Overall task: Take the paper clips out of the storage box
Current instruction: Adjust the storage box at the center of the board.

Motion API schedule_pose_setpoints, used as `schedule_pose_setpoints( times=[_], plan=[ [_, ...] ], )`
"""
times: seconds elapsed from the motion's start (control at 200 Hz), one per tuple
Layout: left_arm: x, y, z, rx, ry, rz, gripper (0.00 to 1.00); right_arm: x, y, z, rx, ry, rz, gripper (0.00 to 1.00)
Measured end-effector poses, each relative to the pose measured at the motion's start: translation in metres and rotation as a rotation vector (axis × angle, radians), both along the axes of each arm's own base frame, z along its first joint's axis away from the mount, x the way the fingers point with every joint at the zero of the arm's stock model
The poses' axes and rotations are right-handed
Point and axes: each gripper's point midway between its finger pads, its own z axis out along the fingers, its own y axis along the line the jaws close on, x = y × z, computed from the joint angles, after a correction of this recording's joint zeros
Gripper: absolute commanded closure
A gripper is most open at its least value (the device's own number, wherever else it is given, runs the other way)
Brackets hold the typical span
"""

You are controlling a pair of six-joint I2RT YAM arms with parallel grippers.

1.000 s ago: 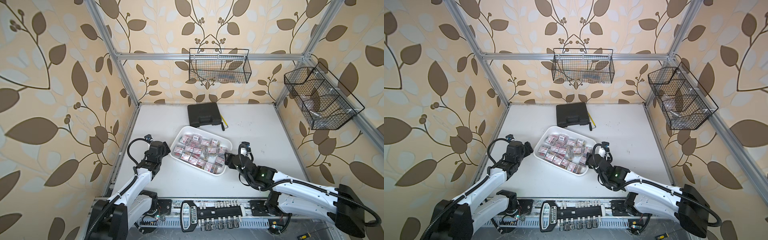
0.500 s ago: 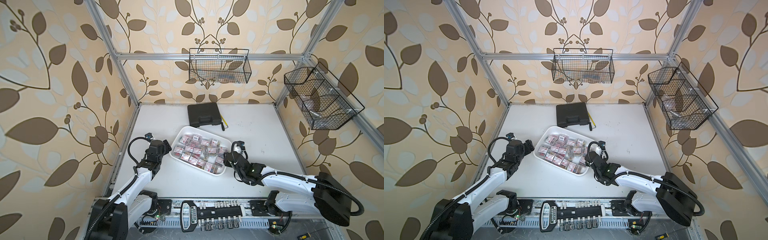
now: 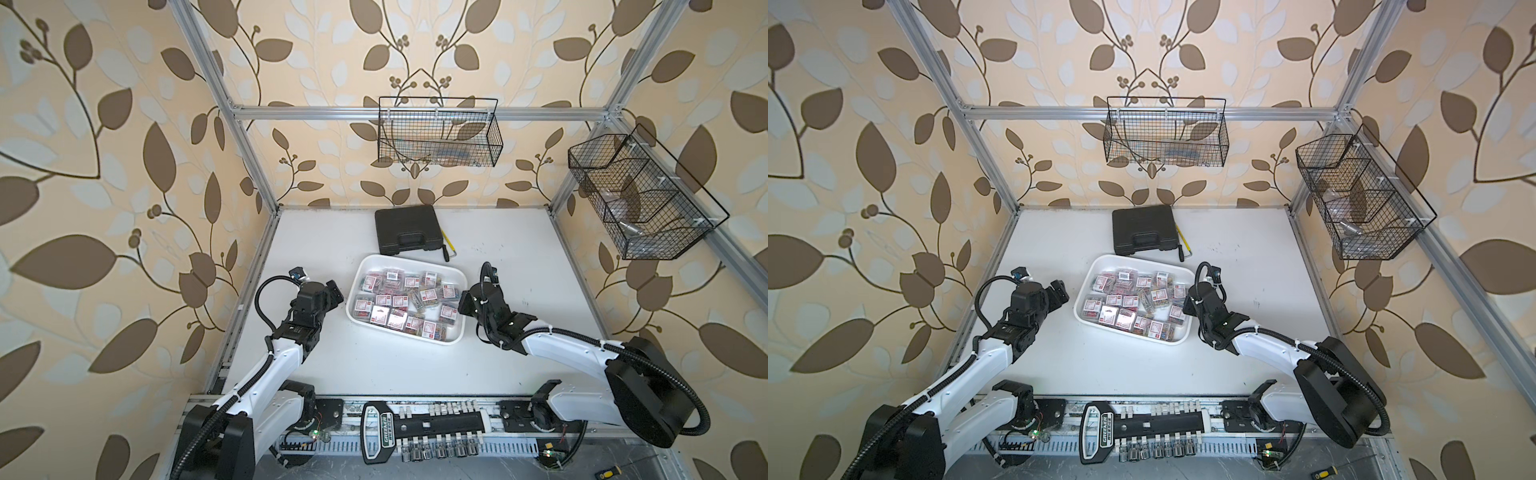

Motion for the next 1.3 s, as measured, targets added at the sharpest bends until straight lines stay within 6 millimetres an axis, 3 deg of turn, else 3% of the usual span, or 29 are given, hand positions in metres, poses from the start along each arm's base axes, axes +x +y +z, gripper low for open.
schedule_pose_setpoints(
  times=[0.2,0.31,0.35,0.415,0.495,0.56,0.685,0.825,1.11,1.215,1.3],
  plan=[
    [0.0,-0.005,-0.001,-0.015,0.003,-0.024,0.07,0.004,-0.003,0.0,-0.047,-0.006,0.05,0.85],
    [0.003,-0.012,-0.006,-0.03,0.028,-0.057,0.08,0.013,-0.012,-0.002,-0.044,-0.006,0.049,0.62],
    [0.005,-0.016,-0.008,-0.038,0.042,-0.075,0.08,0.018,-0.017,0.002,-0.046,-0.018,0.033,0.49],
    [0.012,-0.022,-0.009,-0.051,0.059,-0.104,0.1,0.027,-0.021,0.014,-0.064,-0.053,0.019,0.28],
    [0.023,-0.033,-0.011,-0.07,0.082,-0.147,0.14,0.034,-0.015,0.039,-0.078,-0.123,0.018,0.19],
    [0.033,-0.039,-0.013,-0.082,0.102,-0.173,0.19,0.038,-0.003,0.065,-0.077,-0.199,0.029,0.15],
    [0.051,-0.054,-0.021,-0.106,0.141,-0.232,0.25,0.043,0.043,0.121,-0.077,-0.365,0.087,0.14],
    [0.054,-0.065,-0.034,-0.136,0.179,-0.285,0.25,0.054,0.093,0.161,-0.095,-0.487,0.134,0.12],
    [0.05,-0.077,-0.029,-0.179,0.17,-0.341,0.29,0.107,0.15,0.184,-0.201,-0.57,0.184,0.11],
    [0.047,-0.077,-0.025,-0.184,0.158,-0.341,0.3,0.122,0.172,0.182,-0.253,-0.562,0.212,0.12],
    [0.046,-0.077,-0.025,-0.189,0.159,-0.341,0.31,0.123,0.181,0.176,-0.29,-0.544,0.236,0.12]
  ],
)
